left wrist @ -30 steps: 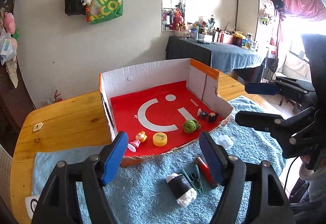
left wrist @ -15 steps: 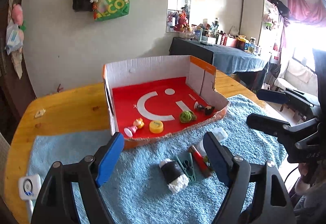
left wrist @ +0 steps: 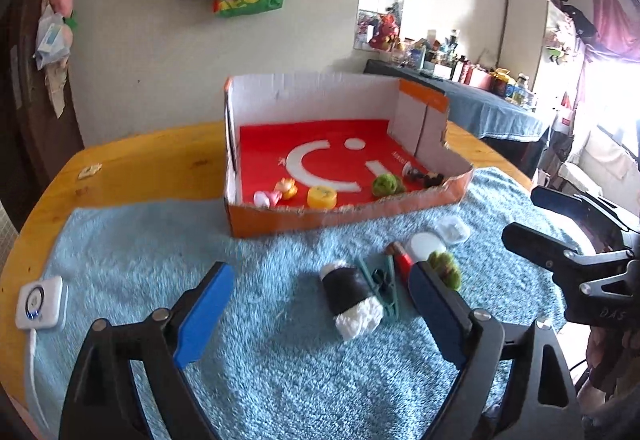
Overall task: Organize objects
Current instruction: 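Withdraw both tools from the box toward the remaining items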
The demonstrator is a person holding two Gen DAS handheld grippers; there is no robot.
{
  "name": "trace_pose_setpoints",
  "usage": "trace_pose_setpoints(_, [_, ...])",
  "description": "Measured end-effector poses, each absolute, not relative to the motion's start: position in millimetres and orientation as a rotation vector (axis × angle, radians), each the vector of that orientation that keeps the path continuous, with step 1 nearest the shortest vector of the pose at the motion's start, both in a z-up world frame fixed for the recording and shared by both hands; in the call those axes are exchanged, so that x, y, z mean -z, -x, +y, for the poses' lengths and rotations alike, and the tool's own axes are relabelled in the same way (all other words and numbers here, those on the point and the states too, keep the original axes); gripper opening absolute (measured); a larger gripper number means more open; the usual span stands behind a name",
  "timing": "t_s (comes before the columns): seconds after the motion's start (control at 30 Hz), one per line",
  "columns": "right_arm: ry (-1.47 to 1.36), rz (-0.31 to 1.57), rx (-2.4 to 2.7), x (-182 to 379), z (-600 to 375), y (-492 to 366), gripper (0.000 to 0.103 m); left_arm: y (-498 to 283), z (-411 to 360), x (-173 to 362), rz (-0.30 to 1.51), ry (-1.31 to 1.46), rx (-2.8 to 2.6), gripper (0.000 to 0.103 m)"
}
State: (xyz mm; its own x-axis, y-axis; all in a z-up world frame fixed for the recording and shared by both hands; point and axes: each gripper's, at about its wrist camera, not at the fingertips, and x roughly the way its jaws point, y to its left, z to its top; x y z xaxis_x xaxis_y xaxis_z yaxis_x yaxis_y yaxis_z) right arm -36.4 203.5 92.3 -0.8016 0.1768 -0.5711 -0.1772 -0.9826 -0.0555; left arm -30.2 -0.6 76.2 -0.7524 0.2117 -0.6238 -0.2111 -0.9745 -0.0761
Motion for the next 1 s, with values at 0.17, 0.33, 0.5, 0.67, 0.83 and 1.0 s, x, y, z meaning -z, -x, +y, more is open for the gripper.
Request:
trace_pose_setpoints(0.17, [0.924,0.089,-2.792,-73.7,211.3,36.6,0.082,32.9,-0.6,-55.9,-0.022,1.051,-2.749,0.091])
trace_pose_setpoints(0.33, [0.961,0.146,-2.762,-58.4,218.0,38.4,0.082,37.2,0.4,-40.0,-0.020,1.113,-2.741,0.092])
trace_pose_setpoints(0.5, [0.988,0.176,-2.752,-51.8,221.6,40.3,0.083,41.9,3.9,-31.1,-0.007,1.162,-2.699,0.092])
trace_pose_setpoints(0.67, [0.995,0.180,-2.745,-50.3,224.1,41.8,0.082,45.8,4.7,-25.4,0.021,1.193,-2.688,0.092])
trace_pose_setpoints(0.83, [1.000,0.182,-2.737,-49.2,226.1,43.8,0.083,49.3,-1.9,-25.8,0.014,1.200,-2.694,0.093])
trace_pose_setpoints(1.0, [1.001,0.193,-2.727,-48.3,230.3,44.2,0.083,51.4,-13.5,-28.2,0.045,1.203,-2.743,0.093])
